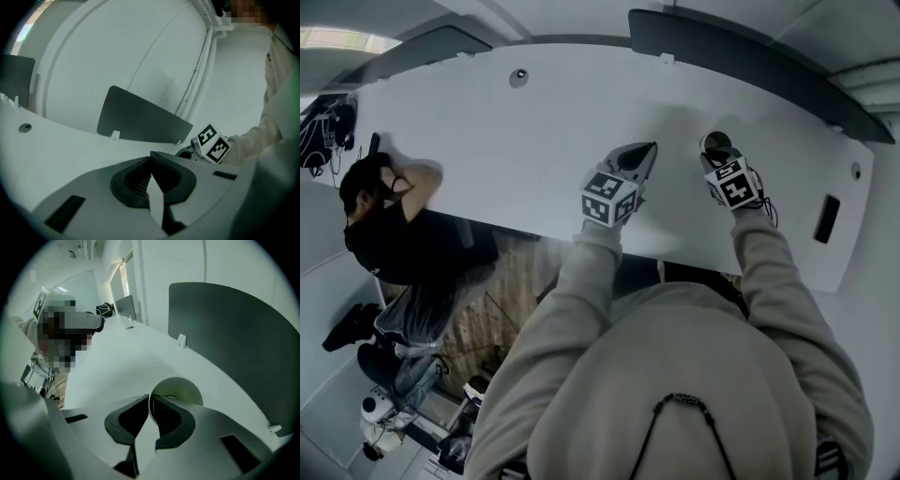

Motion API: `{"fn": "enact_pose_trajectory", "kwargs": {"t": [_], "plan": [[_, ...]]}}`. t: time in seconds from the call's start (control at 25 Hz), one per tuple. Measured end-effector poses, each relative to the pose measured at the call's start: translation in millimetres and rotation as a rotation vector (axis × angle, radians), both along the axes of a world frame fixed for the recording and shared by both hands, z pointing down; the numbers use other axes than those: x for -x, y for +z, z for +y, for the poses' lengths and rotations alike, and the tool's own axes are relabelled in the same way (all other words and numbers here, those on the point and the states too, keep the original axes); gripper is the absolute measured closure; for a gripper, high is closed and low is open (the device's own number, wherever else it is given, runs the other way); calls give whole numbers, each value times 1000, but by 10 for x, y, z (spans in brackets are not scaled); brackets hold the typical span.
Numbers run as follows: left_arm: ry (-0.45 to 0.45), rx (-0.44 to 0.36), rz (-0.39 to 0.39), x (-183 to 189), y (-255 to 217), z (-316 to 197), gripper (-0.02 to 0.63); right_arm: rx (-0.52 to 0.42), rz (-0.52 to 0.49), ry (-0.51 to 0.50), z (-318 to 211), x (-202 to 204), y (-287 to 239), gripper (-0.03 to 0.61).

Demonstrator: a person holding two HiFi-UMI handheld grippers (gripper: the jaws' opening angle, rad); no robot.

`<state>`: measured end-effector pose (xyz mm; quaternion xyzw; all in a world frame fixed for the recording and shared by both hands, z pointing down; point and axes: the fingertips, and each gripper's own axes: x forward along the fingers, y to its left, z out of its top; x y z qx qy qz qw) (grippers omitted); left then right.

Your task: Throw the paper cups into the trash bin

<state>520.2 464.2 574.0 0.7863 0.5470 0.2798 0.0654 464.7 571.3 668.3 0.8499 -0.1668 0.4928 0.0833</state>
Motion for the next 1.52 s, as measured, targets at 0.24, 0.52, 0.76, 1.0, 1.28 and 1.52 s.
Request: {"fn": "enact_pose_trajectory", "kwargs": {"t": [0.24,0.52,0.76,1.0,1.28,1.52], "plan": [[4,-1,1,33,4,2,620,23,25,26,86,-2,-50,538],[12,7,12,145,-61,4,620,4,39,59,77,142,-150,540],[14,13,39,314,-199,-2,620,2,86,80,94,249,-396,540],[20,31,86,414,-500,-30,620,4,159,110,136,314,-824,540],[38,97,214,276,-1185,100,620,32,338,166,353,217,-1811,540],[61,205,313,189,-1972,354,620,65,490,197,653,255,-2825,540]]}}
